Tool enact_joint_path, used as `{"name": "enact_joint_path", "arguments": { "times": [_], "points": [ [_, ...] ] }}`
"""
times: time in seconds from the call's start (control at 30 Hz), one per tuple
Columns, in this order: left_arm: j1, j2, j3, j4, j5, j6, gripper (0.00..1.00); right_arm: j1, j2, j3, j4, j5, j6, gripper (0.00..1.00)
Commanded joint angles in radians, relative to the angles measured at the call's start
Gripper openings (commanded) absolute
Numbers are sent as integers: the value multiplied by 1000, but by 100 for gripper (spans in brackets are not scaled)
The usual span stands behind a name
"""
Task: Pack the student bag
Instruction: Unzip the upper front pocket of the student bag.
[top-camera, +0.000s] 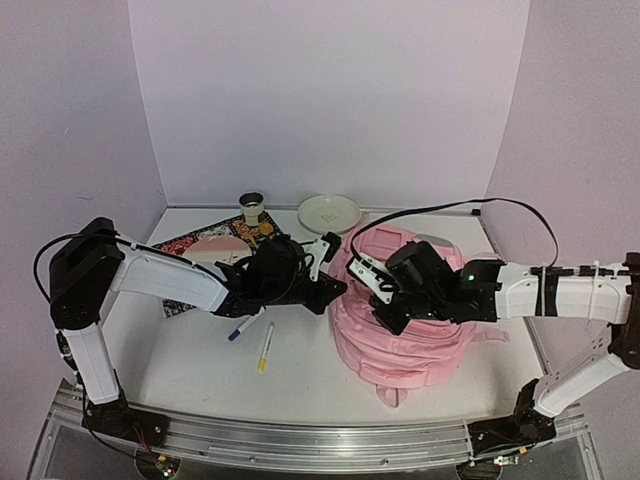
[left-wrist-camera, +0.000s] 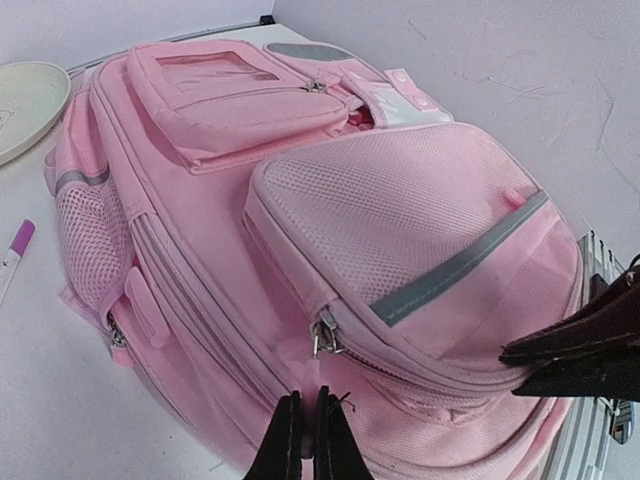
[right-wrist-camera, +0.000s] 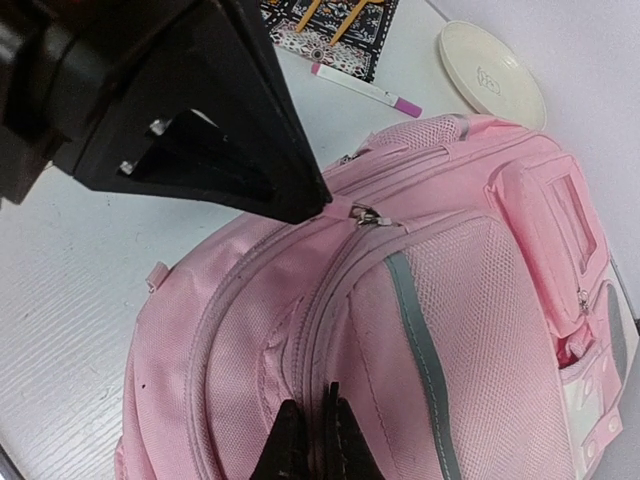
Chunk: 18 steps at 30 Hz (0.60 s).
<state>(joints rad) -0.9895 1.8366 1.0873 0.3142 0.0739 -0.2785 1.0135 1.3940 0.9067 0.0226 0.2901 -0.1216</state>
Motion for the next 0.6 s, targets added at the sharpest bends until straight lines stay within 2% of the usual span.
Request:
{"name": "enact_joint_path", "arguments": {
  "times": [0.0, 0.23, 0.27, 0.33, 0.4, 0.47, 0.57],
  "points": [
    [85, 57, 53, -55, -179, 8, 0, 6, -79, -12, -114, -71, 45, 0],
    [113, 164, 153, -145, -245, 16, 3, 6, -85, -8, -131, -64, 58, 0],
    [113, 169, 159, -155, -230, 19, 3, 6, -80, -4, -132, -50, 58, 4],
    [112, 162, 145, -153, -178, 21, 3, 5, -64, 1, -134, -8, 59, 21],
    [111, 148, 133, -150, -154, 21, 3, 5, -52, 8, -142, 42, 59, 27],
    [111, 139, 119, -147, -141, 21, 3, 4, -43, 19, -168, 95, 60, 42],
    [111, 134, 110, -147, -126, 21, 3, 4, -35, 27, -201, 136, 60, 53]
  ]
}}
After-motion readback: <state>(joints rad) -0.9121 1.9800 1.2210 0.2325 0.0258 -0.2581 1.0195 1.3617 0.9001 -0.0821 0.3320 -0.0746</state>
